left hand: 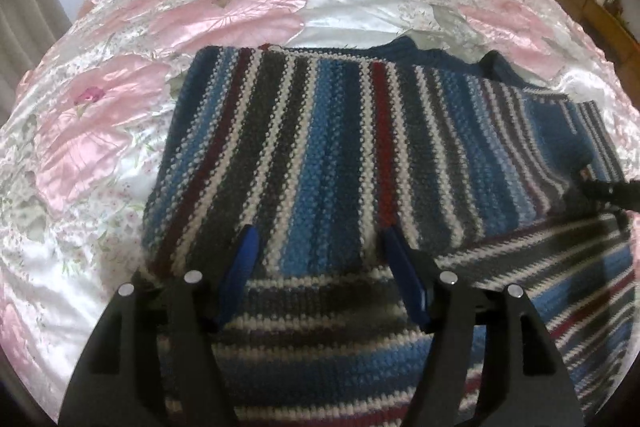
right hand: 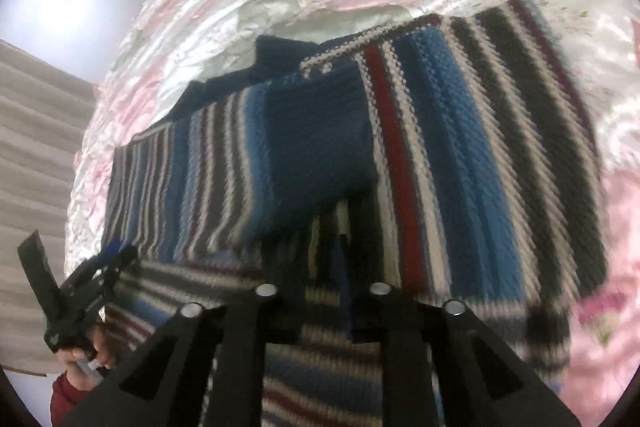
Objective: Fold small clothes
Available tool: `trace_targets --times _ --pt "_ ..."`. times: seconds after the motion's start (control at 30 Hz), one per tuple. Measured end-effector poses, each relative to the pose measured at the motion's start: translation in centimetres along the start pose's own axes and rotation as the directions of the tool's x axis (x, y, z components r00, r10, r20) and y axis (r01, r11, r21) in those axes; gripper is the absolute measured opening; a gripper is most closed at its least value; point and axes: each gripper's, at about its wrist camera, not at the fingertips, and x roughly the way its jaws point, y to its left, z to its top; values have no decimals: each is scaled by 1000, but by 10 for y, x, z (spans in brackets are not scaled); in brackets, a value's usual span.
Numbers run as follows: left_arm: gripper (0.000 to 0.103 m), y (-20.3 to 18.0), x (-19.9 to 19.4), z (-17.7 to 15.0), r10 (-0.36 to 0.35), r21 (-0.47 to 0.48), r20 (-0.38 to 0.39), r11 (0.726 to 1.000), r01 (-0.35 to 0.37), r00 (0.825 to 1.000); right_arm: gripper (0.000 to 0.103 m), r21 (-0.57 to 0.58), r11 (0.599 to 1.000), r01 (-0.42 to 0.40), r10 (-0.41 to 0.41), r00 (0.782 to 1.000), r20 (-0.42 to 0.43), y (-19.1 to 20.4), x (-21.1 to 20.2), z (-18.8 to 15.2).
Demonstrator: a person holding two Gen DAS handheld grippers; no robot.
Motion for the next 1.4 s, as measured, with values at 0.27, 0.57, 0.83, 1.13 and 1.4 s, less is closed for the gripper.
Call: trace_targets --times 0.27,0.57,0.83,1.13,1.4 --pt "74 -21 -7 -10 -13 51 11 999 13 1000 50 66 997 -42 47 996 -73 3 6 -31" --pt "79 -2 18 1 -12 9 3 1000 12 1000 58 207 978 -32 33 999 -2 -12 15 1" --pt "82 -6 26 -6 4 27 10 1000 -4 1000 18 194 979 56 -57 998 4 -21 24 -7" --pt "82 4 -35 -35 -70 -2 -24 998 70 997 54 -4 998 58 -58 998 15 -3 -26 -54" --pt "85 30 -114 -141 0 14 -32 1000 0 999 66 -174 976 131 -134 991 -7 -12 -90 -183"
